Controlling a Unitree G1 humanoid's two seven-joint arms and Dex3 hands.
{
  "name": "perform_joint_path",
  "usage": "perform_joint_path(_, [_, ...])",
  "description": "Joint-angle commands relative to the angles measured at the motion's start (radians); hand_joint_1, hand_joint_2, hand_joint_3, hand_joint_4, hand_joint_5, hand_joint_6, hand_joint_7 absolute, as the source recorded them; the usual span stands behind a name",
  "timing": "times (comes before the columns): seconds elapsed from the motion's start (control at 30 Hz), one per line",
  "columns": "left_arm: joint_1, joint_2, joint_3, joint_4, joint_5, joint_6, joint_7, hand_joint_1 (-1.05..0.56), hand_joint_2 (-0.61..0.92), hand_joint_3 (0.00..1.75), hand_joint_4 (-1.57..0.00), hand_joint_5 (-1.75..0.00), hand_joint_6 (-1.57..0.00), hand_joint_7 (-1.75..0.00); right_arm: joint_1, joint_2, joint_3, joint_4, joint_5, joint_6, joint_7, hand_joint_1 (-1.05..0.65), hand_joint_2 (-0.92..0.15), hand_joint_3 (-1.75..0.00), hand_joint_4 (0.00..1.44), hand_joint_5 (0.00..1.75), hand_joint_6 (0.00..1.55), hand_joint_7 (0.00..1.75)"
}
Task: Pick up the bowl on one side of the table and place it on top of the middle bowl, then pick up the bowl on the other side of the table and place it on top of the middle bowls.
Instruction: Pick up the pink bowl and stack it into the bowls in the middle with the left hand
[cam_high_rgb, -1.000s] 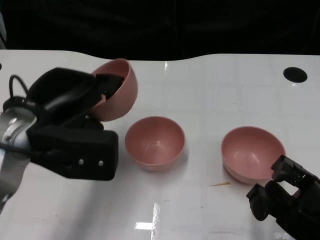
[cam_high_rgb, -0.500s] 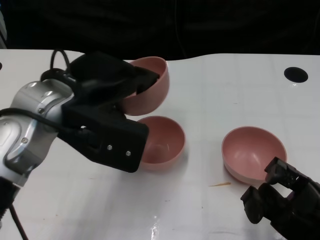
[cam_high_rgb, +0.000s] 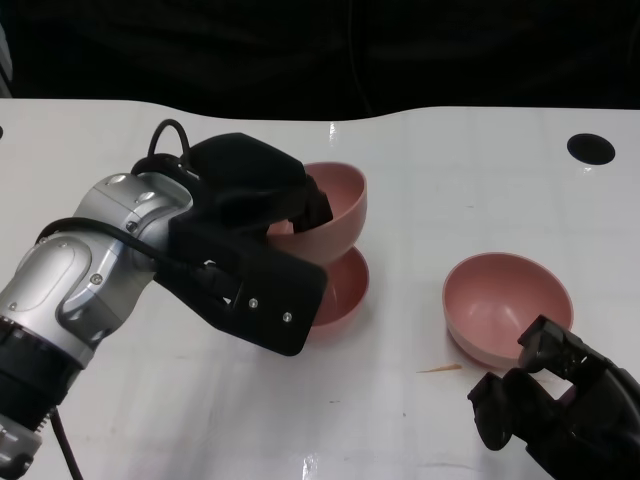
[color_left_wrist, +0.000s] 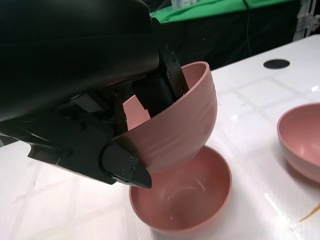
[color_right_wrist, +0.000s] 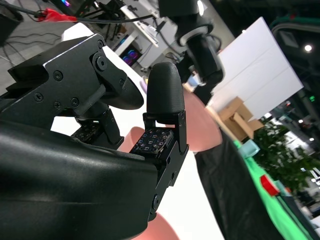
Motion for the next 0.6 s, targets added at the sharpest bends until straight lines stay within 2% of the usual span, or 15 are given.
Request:
perform_joint_path(0.03, [0.003, 0.006, -0.012, 0.024, 0.017, -0.016, 0.009, -0.18, 0.92, 0.16, -0.88, -1.26, -1.25, -0.06, 0.009, -0.002, 0.0, 0.0, -0.009, -0.023, 0.009, -0.05, -0.52, -1.11, 0.81, 1.75, 0.82, 1.38])
perform_joint_path(0.07, [0.003, 0.005, -0.014, 0.029, 0.019, -0.019, 0.01, -0.16, 0.92, 0.15, -0.78, -1.48, -1.21, -0.25, 0.009, -0.002, 0.001, 0.001, -0.01, -0.026, 0.011, -0.05, -0.52, -1.11, 0.81, 1.75, 0.82, 1.38])
perform_joint_path(0.1, [0.004, 0.004, -0.016, 0.036, 0.024, -0.022, 0.016, -0.16, 0.92, 0.15, -0.75, -1.57, -1.0, -0.68, 0.01, -0.002, 0.001, -0.004, -0.01, -0.021, 0.002, -0.05, -0.52, -1.1, 0.81, 1.75, 0.82, 1.38])
perform_joint_path(0.17, [0.007, 0.001, -0.021, 0.055, 0.031, -0.032, 0.029, -0.14, 0.92, 0.16, -0.71, -1.68, -0.75, -1.2, 0.011, -0.002, 0.001, -0.013, -0.006, -0.01, -0.011, -0.05, -0.52, -1.1, 0.82, 1.75, 0.83, 1.38])
perform_joint_path(0.23, [0.007, -0.003, -0.027, 0.075, 0.039, -0.039, 0.038, -0.12, 0.92, 0.16, -0.68, -1.73, -0.66, -1.44, 0.011, -0.002, 0.002, -0.01, -0.007, -0.018, 0.0, -0.05, -0.53, -1.1, 0.81, 1.75, 0.82, 1.38])
perform_joint_path(0.3, [0.006, -0.006, -0.032, 0.082, 0.047, -0.035, 0.035, -0.12, 0.92, 0.13, -0.67, -1.73, -0.63, -1.46, 0.013, 0.0, 0.003, -0.008, -0.008, -0.024, 0.003, -0.05, -0.53, -1.1, 0.81, 1.75, 0.82, 1.38])
perform_joint_path(0.37, [0.008, -0.01, -0.037, 0.09, 0.057, -0.037, 0.042, -0.12, 0.92, 0.11, -0.69, -1.7, -0.66, -1.35, 0.013, 0.001, 0.002, -0.008, -0.004, -0.019, -0.001, -0.04, -0.53, -1.1, 0.81, 1.75, 0.82, 1.39])
perform_joint_path(0.47, [0.01, -0.018, -0.039, 0.115, 0.054, -0.06, 0.059, -0.1, 0.92, 0.1, -0.69, -1.74, -0.67, -1.36, 0.016, 0.003, 0.004, -0.017, -0.006, -0.014, -0.012, -0.05, -0.53, -1.1, 0.81, 1.75, 0.82, 1.39])
perform_joint_path(0.6, [0.008, -0.027, -0.043, 0.142, 0.053, -0.089, 0.073, -0.12, 0.92, 0.07, -0.7, -1.74, -0.76, -1.13, 0.021, 0.007, 0.011, -0.024, -0.012, -0.018, -0.017, -0.05, -0.52, -1.12, 0.81, 1.75, 0.8, 1.42])
